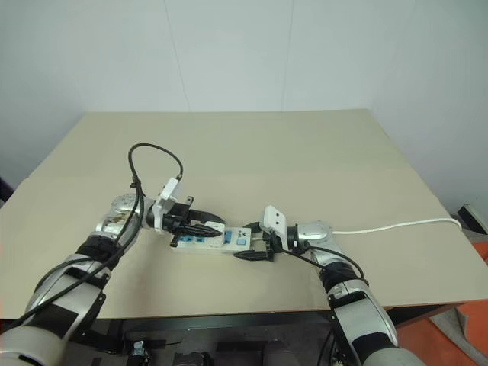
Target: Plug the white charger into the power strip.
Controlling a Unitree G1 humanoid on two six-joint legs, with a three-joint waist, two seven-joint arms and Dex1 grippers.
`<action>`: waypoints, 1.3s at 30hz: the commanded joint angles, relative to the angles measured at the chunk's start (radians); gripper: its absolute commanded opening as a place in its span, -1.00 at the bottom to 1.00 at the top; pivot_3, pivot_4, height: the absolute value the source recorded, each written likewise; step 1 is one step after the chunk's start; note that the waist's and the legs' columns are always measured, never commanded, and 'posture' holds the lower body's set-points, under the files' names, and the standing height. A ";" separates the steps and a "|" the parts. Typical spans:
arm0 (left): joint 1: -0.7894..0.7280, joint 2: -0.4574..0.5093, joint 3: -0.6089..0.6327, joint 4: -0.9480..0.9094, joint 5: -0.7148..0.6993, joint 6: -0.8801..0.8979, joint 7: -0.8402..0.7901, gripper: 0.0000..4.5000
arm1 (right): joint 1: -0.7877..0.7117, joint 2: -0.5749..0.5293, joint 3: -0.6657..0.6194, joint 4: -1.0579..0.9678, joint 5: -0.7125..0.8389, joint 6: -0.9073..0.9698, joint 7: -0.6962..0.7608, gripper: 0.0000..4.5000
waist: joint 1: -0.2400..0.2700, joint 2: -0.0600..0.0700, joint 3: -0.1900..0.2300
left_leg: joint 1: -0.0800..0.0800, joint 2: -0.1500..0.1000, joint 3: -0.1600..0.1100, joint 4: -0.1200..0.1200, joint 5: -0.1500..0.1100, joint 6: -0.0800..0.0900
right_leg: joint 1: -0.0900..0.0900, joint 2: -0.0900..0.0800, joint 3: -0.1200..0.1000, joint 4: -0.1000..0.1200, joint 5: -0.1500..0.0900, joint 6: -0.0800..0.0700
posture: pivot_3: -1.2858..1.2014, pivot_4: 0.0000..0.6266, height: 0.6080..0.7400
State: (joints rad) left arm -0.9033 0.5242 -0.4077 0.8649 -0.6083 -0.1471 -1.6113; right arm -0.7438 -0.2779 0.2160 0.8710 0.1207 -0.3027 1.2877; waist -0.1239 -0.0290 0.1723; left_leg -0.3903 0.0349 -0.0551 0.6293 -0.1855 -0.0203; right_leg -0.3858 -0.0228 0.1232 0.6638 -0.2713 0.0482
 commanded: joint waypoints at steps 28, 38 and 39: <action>0.003 -0.054 0.015 0.177 0.109 -0.195 -0.003 -0.54 | 0.074 -0.012 0.047 -0.033 -0.052 0.014 0.017 0.52 | 0.005 0.000 -0.006 | 0.001 0.000 0.000 0.000 0.000 0.000 | 0.002 0.000 0.000 -0.001 0.000 0.001 | 0.03 -0.52 1.00; 0.044 -0.053 0.029 0.263 0.168 -0.256 -0.003 -0.54 | 0.085 -0.012 0.049 -0.054 -0.051 0.018 0.018 0.52 | 0.005 0.001 -0.009 | 0.001 0.000 0.000 -0.001 0.000 0.000 | 0.002 0.000 0.001 -0.002 -0.001 0.001 | 0.03 -0.52 1.00; 0.046 -0.053 0.028 0.265 0.169 -0.255 -0.003 -0.54 | 0.085 -0.012 0.049 -0.055 -0.050 0.019 0.018 0.52 | 0.005 0.001 -0.009 | 0.001 0.000 0.000 -0.001 0.000 0.000 | 0.002 0.000 0.001 -0.002 -0.001 0.001 | 0.03 -0.52 1.00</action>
State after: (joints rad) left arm -0.8966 0.4342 -0.3590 1.0434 -0.5187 -0.3941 -1.6120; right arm -0.6979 -0.2857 0.2159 0.8144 0.1167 -0.2926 1.2576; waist -0.1186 -0.0276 0.1629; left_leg -0.3889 0.0344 -0.0551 0.6281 -0.1856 -0.0202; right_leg -0.3841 -0.0228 0.1239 0.6619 -0.2720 0.0489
